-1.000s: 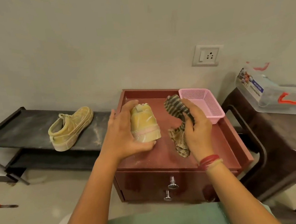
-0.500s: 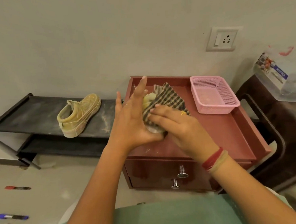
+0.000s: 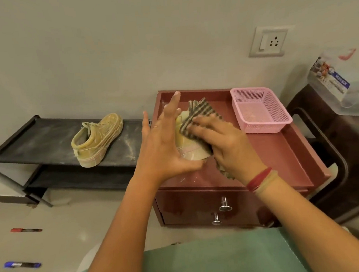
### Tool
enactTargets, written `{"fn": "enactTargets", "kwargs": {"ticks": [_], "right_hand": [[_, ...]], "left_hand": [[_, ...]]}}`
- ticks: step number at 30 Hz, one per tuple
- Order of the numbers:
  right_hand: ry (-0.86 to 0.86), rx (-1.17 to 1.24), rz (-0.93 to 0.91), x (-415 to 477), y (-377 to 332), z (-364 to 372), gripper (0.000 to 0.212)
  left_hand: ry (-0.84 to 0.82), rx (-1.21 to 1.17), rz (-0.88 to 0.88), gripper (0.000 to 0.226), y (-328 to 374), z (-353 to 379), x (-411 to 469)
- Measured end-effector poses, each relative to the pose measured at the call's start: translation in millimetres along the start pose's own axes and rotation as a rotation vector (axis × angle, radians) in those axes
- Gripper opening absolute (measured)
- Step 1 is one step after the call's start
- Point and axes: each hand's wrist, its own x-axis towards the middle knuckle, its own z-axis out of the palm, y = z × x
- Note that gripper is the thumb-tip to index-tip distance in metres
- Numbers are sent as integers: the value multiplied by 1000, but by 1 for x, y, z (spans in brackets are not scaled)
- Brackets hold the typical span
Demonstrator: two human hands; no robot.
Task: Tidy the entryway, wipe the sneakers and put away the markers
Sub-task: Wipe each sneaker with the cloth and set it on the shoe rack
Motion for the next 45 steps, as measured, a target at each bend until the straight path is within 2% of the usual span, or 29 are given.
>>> {"fn": "enactTargets", "kwargs": {"ticks": [3, 7, 11, 13, 15, 16, 20, 24, 28, 32, 36, 38, 40, 41, 44, 45], "right_hand": [[-109, -10, -202, -7, -13, 7, 28], [-29, -2, 57, 11, 8, -4, 36], [-139, -12, -216, -1, -24, 5, 30], [-142, -27, -152, 7, -15, 4, 30], [-43, -42, -14, 16, -3, -1, 34], [-33, -41, -15, 16, -2, -1, 33], [-145, -51, -270, 2, -24, 11, 26], [-57, -85, -116, 16, -8, 3, 39], [-85, -119, -255, 4, -22, 12, 36], [-9, -134, -52, 14, -2, 3, 29], [-66, -76, -212, 0, -23, 14, 39], [-72, -103, -116, 4, -13, 11, 31], [-14, -89, 21, 7, -7, 7, 33], [-14, -71, 14, 5, -11, 9, 34], [-62, -90, -181, -2, -31, 18, 45], [-77, -94, -181, 0, -27, 16, 46]], "left_hand": [[7, -12, -20, 127, -8, -1, -3], [3, -28, -46, 127, -4, -3, -3], [8, -57, -51, 126, -11, -5, -4], [20, -63, -69, 127, -12, -7, -4], [14, -63, -74, 128, -8, -7, -4], [10, -63, -71, 127, -8, -7, -4], [-3, -57, -56, 127, -14, -7, -5], [5, -59, -76, 128, -8, -8, -3], [-6, -31, -41, 127, -13, -11, -6], [-9, -31, -60, 130, -9, -11, -6], [-6, -30, -46, 127, -13, -12, -6], [1, -33, -54, 128, -12, -12, -7], [-1, -36, -70, 130, -9, -11, -6], [2, -38, -72, 129, -9, -11, -6], [1, -58, -67, 127, -12, -11, -7], [2, -64, -69, 127, -13, -11, -7]]}}
